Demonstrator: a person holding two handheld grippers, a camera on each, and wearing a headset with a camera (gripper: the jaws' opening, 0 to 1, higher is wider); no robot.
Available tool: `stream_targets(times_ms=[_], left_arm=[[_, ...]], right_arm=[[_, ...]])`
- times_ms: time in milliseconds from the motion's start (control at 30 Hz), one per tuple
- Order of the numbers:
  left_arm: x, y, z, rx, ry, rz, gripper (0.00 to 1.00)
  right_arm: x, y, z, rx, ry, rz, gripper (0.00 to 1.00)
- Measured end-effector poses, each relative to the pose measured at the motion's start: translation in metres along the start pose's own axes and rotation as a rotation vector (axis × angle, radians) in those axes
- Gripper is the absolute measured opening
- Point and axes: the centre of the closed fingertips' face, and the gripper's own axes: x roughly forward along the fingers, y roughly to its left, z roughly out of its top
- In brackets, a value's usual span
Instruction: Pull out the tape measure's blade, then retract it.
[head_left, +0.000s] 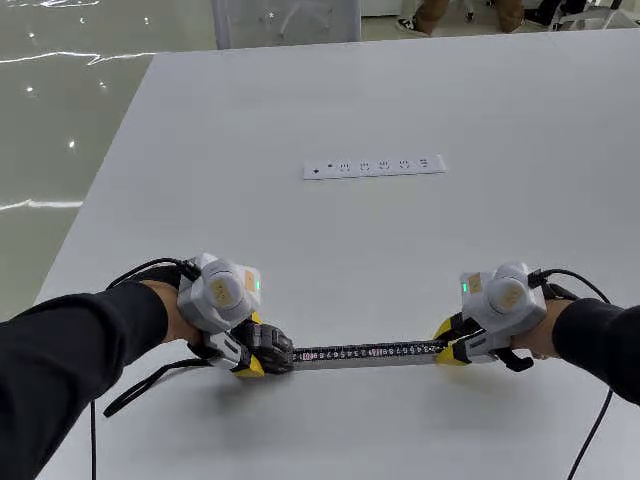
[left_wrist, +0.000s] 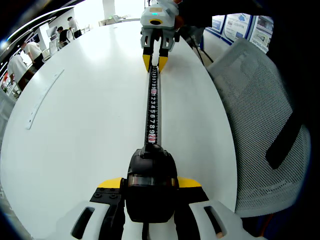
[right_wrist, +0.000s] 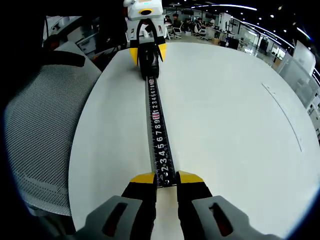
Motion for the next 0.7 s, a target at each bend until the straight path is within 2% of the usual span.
stream_targets(times_ms=[700], left_arm=[[0.0005, 0.0002, -0.0004, 0.002, 0.003, 0.000, 0.34]], right_arm=[[-0.0055, -0.0018, -0.0082, 0.004, 0.015, -0.001, 0.11]])
